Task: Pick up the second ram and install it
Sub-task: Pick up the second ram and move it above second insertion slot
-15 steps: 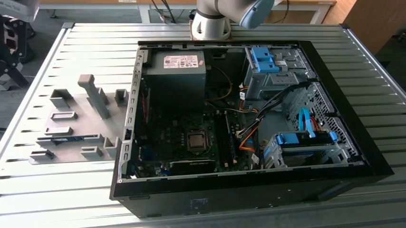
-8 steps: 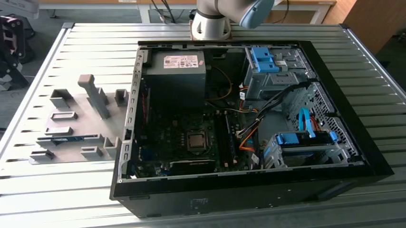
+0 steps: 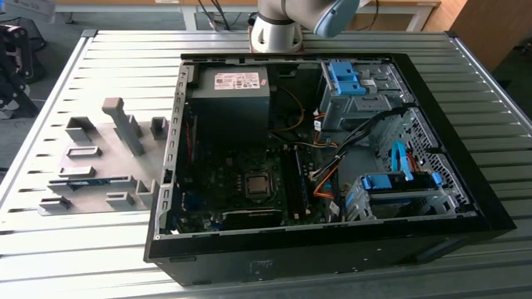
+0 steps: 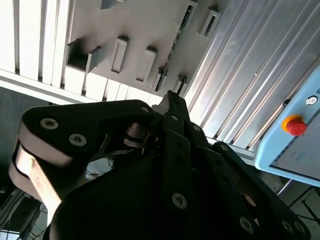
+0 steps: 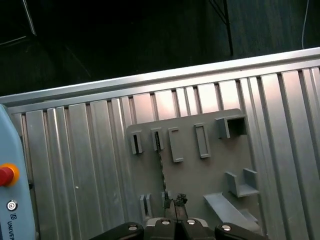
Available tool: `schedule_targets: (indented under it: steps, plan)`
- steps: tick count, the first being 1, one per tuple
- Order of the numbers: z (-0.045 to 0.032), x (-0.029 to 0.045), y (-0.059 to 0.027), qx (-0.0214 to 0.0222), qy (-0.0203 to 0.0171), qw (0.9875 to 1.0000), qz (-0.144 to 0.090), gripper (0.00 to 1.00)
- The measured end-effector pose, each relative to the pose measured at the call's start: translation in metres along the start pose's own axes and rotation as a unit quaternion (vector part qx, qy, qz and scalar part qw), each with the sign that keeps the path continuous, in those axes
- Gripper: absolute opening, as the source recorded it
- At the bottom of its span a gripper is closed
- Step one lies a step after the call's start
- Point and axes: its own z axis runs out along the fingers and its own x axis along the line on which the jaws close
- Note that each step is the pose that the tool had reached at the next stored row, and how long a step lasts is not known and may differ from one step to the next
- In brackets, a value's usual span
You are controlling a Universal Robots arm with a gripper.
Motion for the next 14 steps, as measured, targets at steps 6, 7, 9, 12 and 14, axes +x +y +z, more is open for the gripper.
schedule_targets:
  steps: [6, 7, 9, 12, 14]
  plan:
    - [0.0007, 0.0001, 0.0002, 0.0005, 0.0024, 1.0000, -0.005, 0.10]
    - [0.0006, 0.0000, 0.0002, 0.0005, 0.0024, 1.0000, -0.005, 0.10]
    - [0.0008, 0.0001, 0.0010, 0.0022, 0.0022, 1.0000, -0.005, 0.10]
    - [0.0025, 0.0008, 0.0043, 0.0131, 0.0004, 0.9999, -0.005, 0.10]
    - [0.0045, 0.0009, 0.0048, 0.0145, 0.0000, 0.9999, -0.004, 0.10]
